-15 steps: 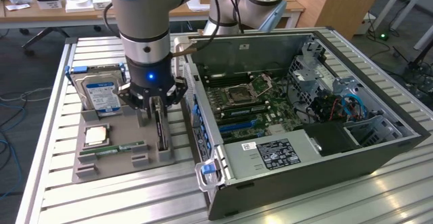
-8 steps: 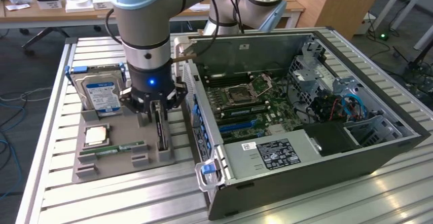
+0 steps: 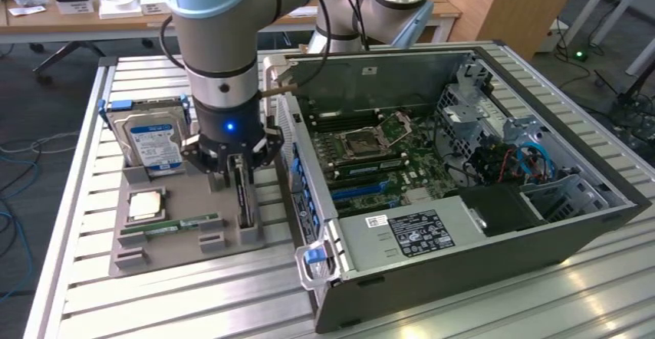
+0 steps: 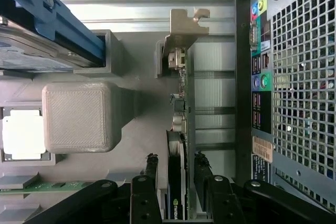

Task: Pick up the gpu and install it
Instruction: 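Pick up the gpu and move the gpu toward the slot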

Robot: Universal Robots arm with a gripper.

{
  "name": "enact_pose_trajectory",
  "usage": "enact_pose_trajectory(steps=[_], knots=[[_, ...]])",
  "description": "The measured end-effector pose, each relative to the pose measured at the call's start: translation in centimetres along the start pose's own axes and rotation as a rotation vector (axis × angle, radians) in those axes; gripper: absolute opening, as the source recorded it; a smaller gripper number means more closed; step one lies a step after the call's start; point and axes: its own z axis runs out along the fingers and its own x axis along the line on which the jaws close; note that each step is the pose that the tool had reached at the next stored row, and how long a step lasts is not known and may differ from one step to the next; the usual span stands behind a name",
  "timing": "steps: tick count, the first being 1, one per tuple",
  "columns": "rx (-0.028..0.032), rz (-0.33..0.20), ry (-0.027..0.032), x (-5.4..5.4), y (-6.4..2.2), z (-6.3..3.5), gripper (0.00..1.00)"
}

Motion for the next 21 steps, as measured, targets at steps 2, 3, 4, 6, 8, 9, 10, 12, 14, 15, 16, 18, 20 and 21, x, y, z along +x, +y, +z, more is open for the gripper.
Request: enact_pose_trajectory(steps=[2,3,4,6,8,9,10,12,14,15,16,18,20,21], knots=[[0.0001,0.0,0.0002,0.0,-0.07,0.11,0.42],[0.0002,0.0,0.0003,0.0,-0.09,0.19,0.42],[0.0002,0.0,0.0003,0.0,-0.12,0.27,0.42],[0.0002,0.0,0.0003,0.0,-0.16,0.39,0.42],[0.0005,0.0,0.0003,0.0,-0.17,0.46,0.42],[0.0008,0.0,0.0003,0.0,-0.17,0.47,0.42],[0.0009,0.0,0.0003,0.0,-0.17,0.48,0.42],[0.0013,0.0,-0.0002,-0.01,-0.18,0.58,0.42],[0.003,0.0,0.0,0.0,-0.18,0.69,0.42],[0.0031,0.0,0.0002,0.0,-0.19,0.69,0.42],[0.0032,0.0,0.0002,0.0,-0.19,0.69,0.42],[0.0031,0.0,0.0002,0.0,-0.18,0.7,0.42],[0.0031,0.0,0.0001,0.0,-0.18,0.7,0.42],[0.0031,0.0,0.0001,0.0,-0.19,0.7,0.42]])
